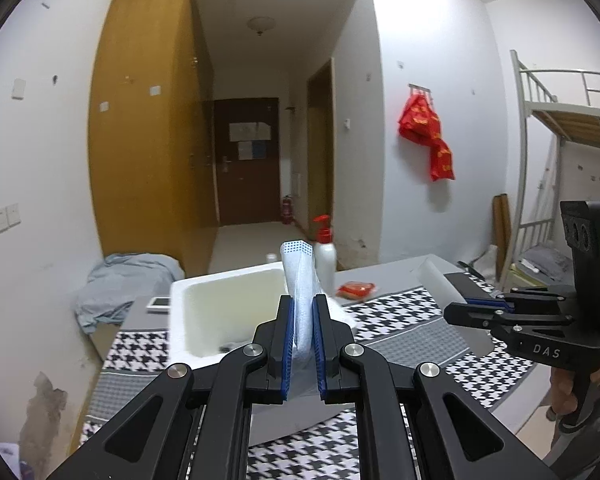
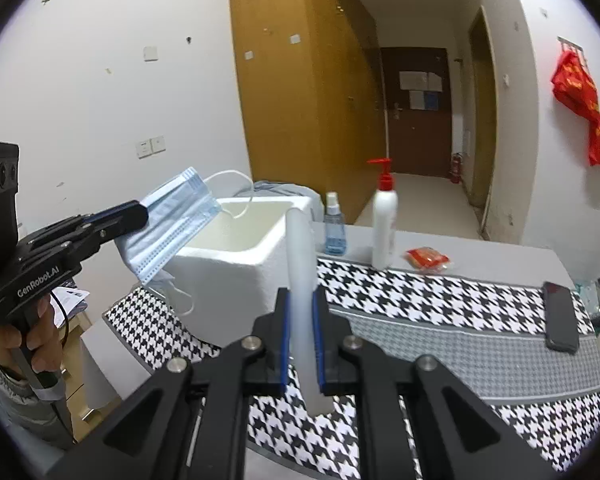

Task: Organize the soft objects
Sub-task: 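Carry the foam tube and mask with both tools over the foam box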

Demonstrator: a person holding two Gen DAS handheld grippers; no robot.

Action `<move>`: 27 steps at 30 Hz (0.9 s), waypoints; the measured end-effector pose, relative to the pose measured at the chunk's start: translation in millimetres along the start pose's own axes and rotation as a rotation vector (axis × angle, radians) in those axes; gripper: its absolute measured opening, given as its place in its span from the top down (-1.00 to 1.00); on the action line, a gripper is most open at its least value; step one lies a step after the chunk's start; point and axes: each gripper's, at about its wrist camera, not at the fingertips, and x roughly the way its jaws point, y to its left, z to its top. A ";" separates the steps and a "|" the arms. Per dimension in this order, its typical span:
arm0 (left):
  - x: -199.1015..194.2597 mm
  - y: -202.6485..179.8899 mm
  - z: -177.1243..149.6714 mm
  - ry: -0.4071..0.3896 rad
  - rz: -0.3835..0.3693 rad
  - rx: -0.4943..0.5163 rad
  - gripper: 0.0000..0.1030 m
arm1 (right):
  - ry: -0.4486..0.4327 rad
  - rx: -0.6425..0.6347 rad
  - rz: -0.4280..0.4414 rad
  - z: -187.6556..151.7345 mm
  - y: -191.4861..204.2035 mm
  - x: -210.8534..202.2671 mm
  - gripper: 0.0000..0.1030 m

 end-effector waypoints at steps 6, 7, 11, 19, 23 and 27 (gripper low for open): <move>-7.4 12.5 -1.6 -0.004 0.050 -0.016 0.80 | 0.002 -0.030 0.053 11.5 15.8 13.4 0.75; -8.4 13.6 -1.8 -0.004 0.057 -0.021 0.80 | 0.003 -0.032 0.059 13.3 17.3 15.1 0.75; -13.8 24.2 -5.0 -0.007 0.086 -0.043 0.80 | 0.007 -0.050 0.075 21.4 24.2 21.6 0.75; -19.9 40.4 -8.6 -0.012 0.133 -0.062 0.80 | 0.016 -0.076 0.113 36.2 35.9 40.4 0.75; -18.6 54.7 -11.7 0.001 0.165 -0.085 0.80 | 0.030 -0.088 0.120 46.8 41.8 52.1 0.75; -18.3 65.6 -16.4 0.010 0.198 -0.107 0.80 | 0.045 -0.096 0.124 54.3 46.2 63.2 0.75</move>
